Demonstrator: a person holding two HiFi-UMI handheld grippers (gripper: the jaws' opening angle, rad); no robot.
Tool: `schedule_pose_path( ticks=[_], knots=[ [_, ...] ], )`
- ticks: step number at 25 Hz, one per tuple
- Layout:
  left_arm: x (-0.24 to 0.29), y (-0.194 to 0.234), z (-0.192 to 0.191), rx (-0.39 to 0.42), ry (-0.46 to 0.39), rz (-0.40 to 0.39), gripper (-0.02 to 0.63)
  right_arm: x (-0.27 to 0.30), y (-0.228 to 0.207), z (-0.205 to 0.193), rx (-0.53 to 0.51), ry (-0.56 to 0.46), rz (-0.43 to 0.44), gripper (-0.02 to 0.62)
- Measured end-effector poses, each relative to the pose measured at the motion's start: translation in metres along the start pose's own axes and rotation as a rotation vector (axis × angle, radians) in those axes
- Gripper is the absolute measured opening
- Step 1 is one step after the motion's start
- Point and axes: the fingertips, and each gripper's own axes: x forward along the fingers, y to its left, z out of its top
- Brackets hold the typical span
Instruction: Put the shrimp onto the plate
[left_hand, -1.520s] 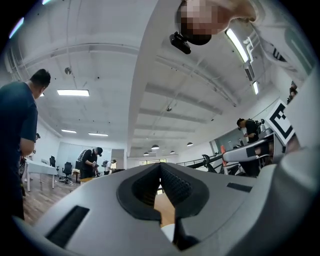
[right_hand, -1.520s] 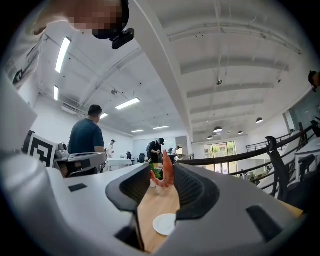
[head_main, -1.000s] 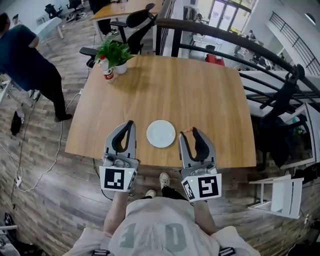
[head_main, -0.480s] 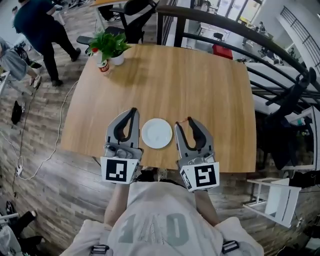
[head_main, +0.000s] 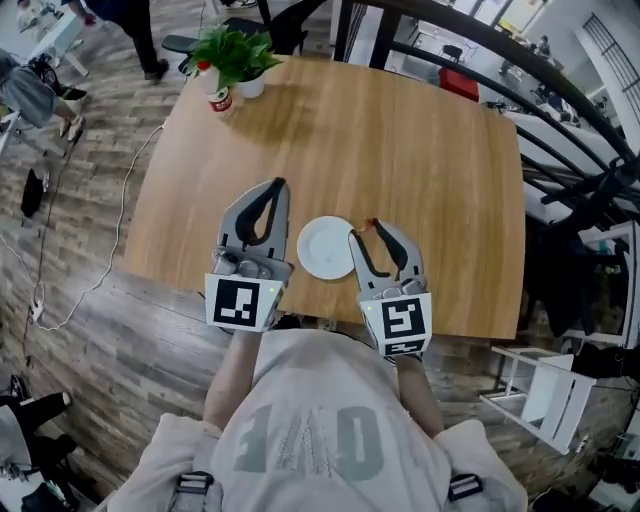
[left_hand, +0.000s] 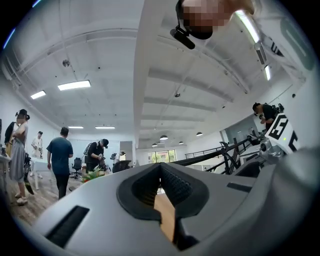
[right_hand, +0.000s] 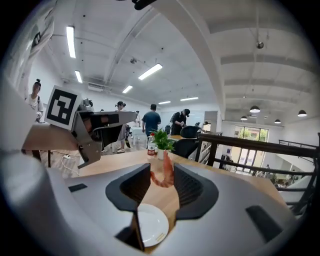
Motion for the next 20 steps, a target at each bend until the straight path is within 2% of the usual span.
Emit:
schedule_pose_path(
  ticks=[4,7,10,16,20],
  knots=[
    [-0.006,0.011,-0.018,-0.025,0.038,0.013,0.009,0.024,0.023,-0.051,-0.044,0.218,0.109,0.152],
    [-0.008,0.014,-0.025,-0.039,0.052,0.013,0.009,0.043,0.036,-0.105,-0.12,0.424,0.183,0.152],
    [-0.01,0.018,-0.028,-0.043,0.057,0.015,0.009,0.054,0.047,-0.143,-0.191,0.581,0.243,0.152],
    [-0.013,0.025,-0.032,-0.045,0.059,0.023,0.009,0.068,0.061,-0.182,-0.261,0.754,0.349,0.152],
    [-0.015,0.033,-0.035,-0.072,0.058,0.04,0.009,0.072,0.059,-0.204,-0.226,0.851,0.378,0.152]
  ],
)
